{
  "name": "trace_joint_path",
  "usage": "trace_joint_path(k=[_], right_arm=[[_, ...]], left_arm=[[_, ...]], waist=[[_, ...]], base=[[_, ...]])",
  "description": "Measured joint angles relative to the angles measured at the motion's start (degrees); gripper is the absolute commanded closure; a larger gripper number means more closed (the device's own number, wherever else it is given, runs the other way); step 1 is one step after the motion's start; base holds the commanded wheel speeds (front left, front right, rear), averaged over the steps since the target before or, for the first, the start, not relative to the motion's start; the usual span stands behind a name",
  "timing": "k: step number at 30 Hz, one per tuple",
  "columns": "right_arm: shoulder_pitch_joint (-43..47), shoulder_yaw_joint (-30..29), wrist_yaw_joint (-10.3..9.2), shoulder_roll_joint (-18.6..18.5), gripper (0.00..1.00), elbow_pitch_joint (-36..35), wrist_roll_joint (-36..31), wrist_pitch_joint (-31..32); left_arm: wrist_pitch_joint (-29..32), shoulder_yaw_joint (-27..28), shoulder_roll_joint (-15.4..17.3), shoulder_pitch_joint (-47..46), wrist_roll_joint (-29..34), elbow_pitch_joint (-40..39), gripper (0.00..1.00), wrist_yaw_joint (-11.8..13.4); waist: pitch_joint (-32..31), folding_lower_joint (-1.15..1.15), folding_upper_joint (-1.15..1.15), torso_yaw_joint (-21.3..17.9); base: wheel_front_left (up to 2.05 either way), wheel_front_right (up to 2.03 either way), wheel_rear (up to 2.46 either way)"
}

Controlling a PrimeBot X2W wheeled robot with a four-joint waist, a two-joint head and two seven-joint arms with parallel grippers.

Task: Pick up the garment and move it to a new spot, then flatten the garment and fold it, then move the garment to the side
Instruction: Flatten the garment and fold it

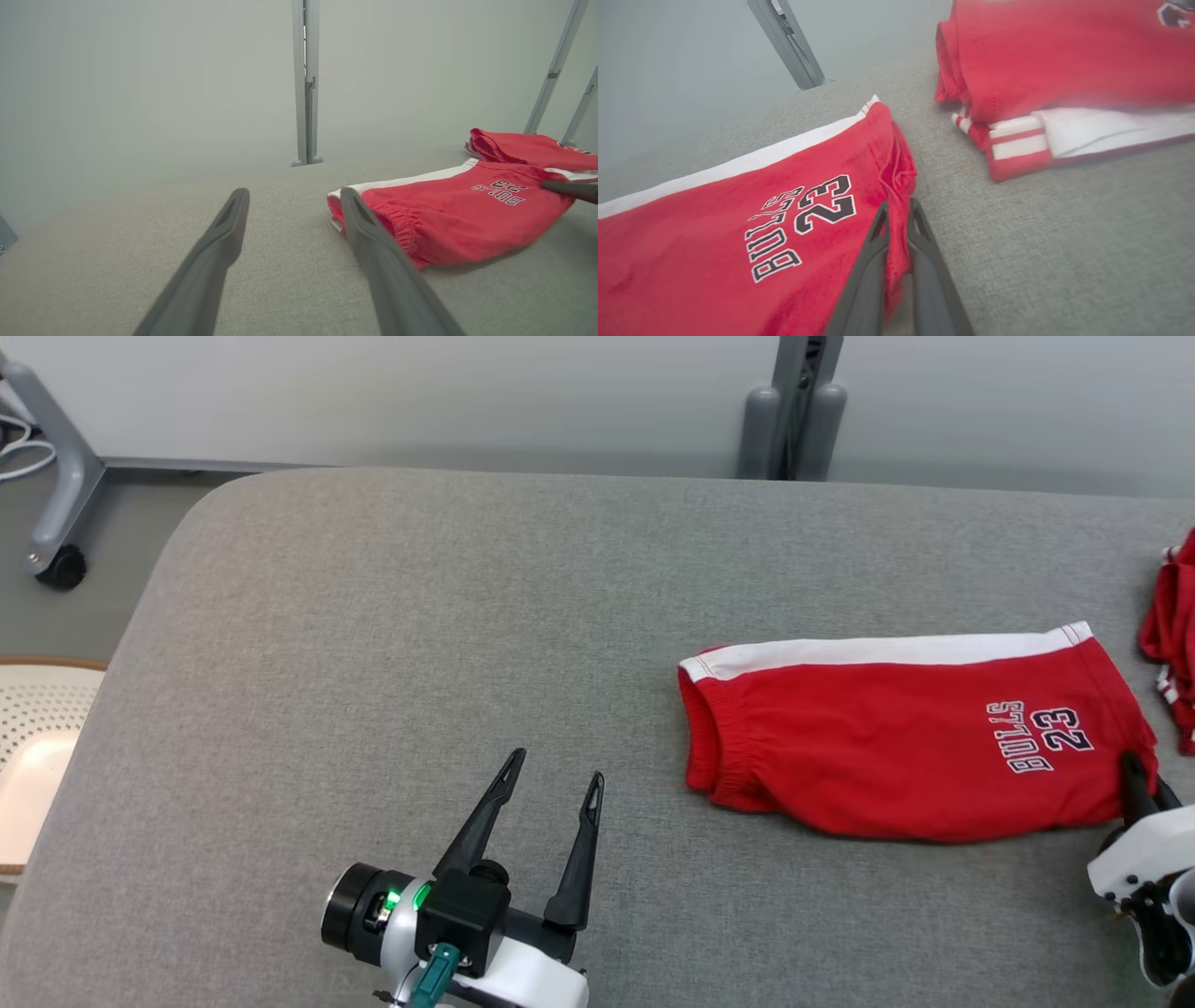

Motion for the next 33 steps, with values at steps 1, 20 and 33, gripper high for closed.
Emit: trace_joint_path(k=[1, 20, 33], right_arm=[[0.83, -0.64, 0.00, -0.18, 1.00, -0.73, -0.19, -0.01], [5.38, -5.33, 0.00, 2.59, 1.00, -13.29, -13.69, -0.09], [5.30, 0.76, 0.00, 10.59, 1.00, -27.88, -20.13, 5.63]], left_arm=[[0.00, 0.12, 0.03, 0.00, 0.01, -0.02, 0.00, 0.01], [0.00, 0.26, 0.16, 1.12, -0.54, 0.77, 0.00, -0.14], [0.00, -0.20, 0.00, 1.18, -1.01, 1.46, 0.00, -0.65]], waist=[[-0.20, 0.00, 0.00, -0.32], [-3.15, 0.00, 0.00, -0.55], [-4.08, 0.00, 0.00, 2.40]], base=[[0.00, 0.00, 0.00], [0.00, 0.00, 0.00], [0.00, 0.00, 0.00]])
